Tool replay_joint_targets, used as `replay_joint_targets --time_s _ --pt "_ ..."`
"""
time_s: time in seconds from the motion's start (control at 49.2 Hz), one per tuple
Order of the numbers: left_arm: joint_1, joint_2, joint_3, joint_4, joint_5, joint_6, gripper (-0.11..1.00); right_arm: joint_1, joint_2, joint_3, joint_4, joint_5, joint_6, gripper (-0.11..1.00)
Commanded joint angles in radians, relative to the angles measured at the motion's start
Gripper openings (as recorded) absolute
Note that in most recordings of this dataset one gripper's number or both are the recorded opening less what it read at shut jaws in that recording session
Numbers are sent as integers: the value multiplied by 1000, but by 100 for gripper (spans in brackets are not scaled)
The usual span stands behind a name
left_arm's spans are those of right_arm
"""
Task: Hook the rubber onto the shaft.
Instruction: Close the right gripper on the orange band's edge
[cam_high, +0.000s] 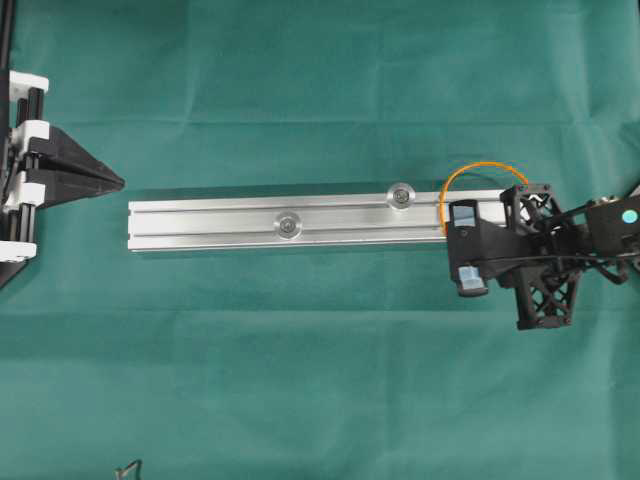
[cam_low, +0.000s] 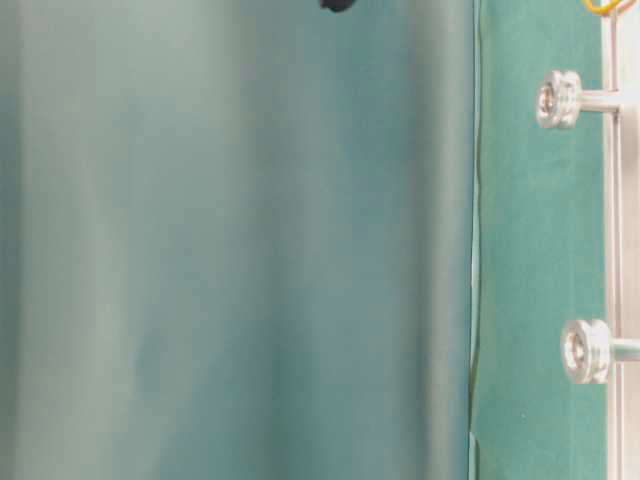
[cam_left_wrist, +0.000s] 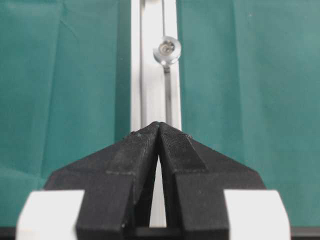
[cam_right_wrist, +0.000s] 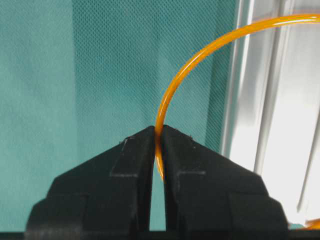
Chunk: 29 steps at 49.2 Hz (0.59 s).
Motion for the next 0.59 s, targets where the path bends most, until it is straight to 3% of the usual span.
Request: replay_joint_targets --time_s 0.0,0.57 --pt "2 6 -32 3 -5 2 0 3 -46 -23 -9 23 2 7" --pt "2 6 -34 3 -5 3 0 -18 -178 -97 -83 207 2 7"
